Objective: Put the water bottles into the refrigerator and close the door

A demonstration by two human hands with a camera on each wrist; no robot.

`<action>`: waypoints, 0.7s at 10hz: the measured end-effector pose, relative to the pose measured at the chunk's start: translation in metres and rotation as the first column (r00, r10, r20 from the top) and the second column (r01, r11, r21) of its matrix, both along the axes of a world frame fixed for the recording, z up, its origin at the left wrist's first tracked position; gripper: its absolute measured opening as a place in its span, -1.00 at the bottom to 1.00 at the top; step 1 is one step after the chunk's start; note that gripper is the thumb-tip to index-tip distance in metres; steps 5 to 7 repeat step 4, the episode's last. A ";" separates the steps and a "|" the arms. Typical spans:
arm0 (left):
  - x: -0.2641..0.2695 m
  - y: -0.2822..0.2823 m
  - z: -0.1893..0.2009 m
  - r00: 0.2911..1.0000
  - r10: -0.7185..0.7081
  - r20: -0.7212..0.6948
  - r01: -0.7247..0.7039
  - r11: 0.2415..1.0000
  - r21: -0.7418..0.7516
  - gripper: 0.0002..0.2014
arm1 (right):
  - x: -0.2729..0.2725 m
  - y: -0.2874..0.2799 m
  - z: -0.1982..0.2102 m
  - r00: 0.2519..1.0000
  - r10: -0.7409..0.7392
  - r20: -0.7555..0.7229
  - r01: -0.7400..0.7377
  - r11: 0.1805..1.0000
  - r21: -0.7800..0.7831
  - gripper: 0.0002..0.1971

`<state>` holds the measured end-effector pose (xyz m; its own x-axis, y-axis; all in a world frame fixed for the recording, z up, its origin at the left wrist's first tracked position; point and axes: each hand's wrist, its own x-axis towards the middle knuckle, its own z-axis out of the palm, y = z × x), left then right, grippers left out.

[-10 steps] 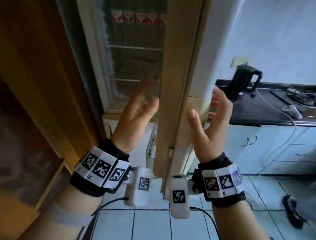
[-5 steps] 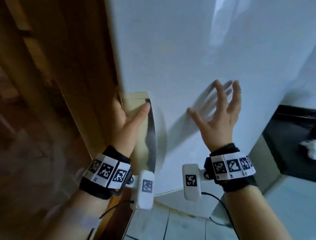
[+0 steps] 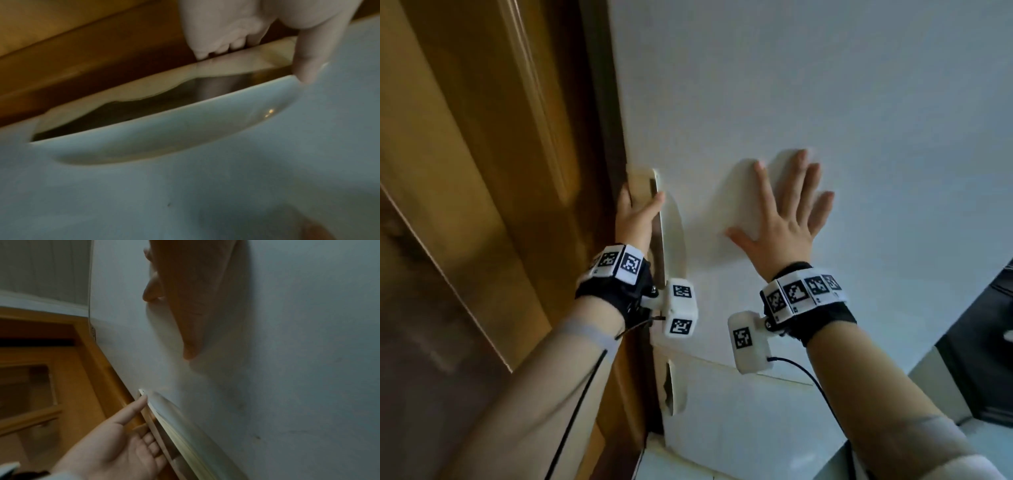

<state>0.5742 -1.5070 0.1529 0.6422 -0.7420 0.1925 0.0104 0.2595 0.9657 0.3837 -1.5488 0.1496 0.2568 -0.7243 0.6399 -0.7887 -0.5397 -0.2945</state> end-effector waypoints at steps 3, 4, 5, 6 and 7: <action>0.000 -0.031 -0.020 0.990 0.013 0.137 -0.009 0.999 -0.035 -0.31 | 0.010 -0.008 -0.002 0.996 -0.083 -0.018 0.083 0.996 -0.041 -0.01; 0.001 -0.030 -0.019 0.989 0.017 0.146 -0.008 0.998 -0.061 -0.29 | 0.006 0.011 0.018 0.985 0.012 0.171 0.004 0.996 -0.094 -0.22; 0.001 -0.030 -0.019 0.989 0.017 0.146 -0.008 0.998 -0.061 -0.29 | 0.006 0.011 0.018 0.985 0.012 0.171 0.004 0.996 -0.094 -0.22; 0.001 -0.030 -0.019 0.989 0.017 0.146 -0.008 0.998 -0.061 -0.29 | 0.006 0.011 0.018 0.985 0.012 0.171 0.004 0.996 -0.094 -0.22; 0.001 -0.030 -0.019 0.989 0.017 0.146 -0.008 0.998 -0.061 -0.29 | 0.006 0.011 0.018 0.985 0.012 0.171 0.004 0.996 -0.094 -0.22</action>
